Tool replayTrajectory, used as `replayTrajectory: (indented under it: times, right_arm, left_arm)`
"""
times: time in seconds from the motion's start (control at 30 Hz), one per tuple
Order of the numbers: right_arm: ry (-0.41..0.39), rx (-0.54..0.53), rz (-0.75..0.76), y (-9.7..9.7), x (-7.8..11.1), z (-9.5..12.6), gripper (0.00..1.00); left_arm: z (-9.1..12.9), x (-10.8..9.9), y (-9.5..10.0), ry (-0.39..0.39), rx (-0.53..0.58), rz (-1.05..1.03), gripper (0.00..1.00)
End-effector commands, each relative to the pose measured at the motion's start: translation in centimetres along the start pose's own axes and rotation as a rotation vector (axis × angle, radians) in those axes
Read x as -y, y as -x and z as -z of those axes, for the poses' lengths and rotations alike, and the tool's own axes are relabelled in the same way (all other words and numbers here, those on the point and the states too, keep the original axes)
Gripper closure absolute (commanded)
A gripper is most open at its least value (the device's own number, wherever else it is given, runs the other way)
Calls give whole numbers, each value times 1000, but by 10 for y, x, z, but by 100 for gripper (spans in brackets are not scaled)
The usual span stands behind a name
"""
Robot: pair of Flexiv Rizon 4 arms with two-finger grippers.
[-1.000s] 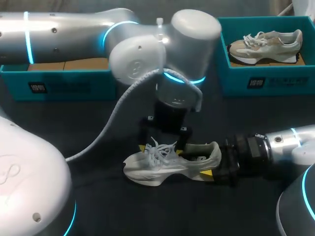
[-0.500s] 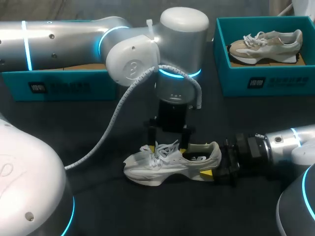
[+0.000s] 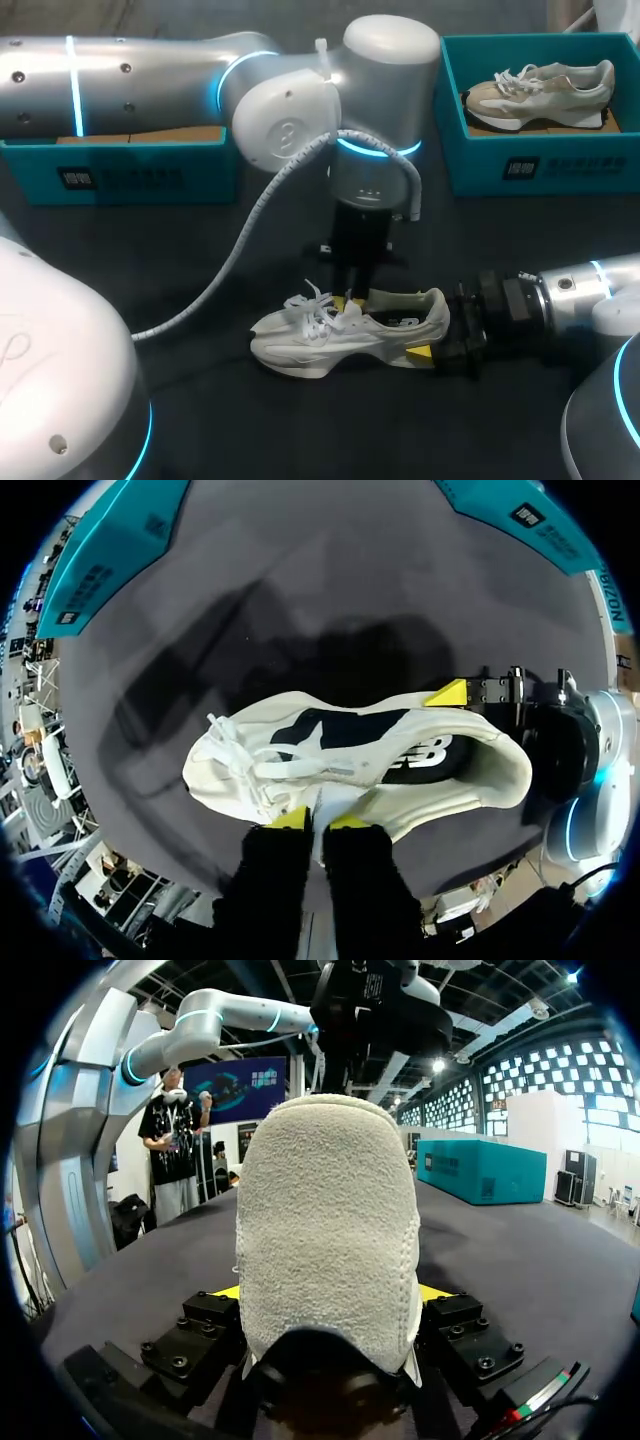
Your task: Take the shoe out of the shoebox, open the shoe tongue, remove and reinsert the insole, then place the shoe into the shoebox
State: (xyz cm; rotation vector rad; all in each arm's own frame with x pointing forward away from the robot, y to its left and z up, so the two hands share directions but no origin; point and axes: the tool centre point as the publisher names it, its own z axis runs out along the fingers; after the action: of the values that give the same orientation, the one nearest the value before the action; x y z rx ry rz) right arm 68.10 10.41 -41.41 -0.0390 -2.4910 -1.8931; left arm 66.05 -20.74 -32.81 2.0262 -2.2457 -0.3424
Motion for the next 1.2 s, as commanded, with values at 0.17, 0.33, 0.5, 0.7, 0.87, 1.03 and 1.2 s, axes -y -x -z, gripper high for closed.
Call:
replayTrajectory:
  times: [0.17,0.33,0.5,0.7,0.87,1.03,1.2]
  right_arm:
    - [-3,1,-1,0,0,-1,100]
    - [-3,1,-1,0,0,-1,100]
    - [-3,1,-1,0,0,-1,100]
    - [-3,1,-1,0,0,-1,100]
    - [-3,1,-1,0,0,-1,100]
    - [-3,1,-1,0,0,-1,100]
    - [-3,1,-1,0,0,-1,100]
  left_arm:
    - [2,-10,15,-52,-75,13,100]
    - [9,-16,32,-94,-170,54,100]
    - [17,-23,51,-140,-253,93,100]
    - [19,-27,67,-177,-308,119,100]
    - [12,-29,81,-176,-344,120,100]
    - [-3,-25,90,-148,-344,152,100]
    - [-18,-21,99,-117,-351,175,100]
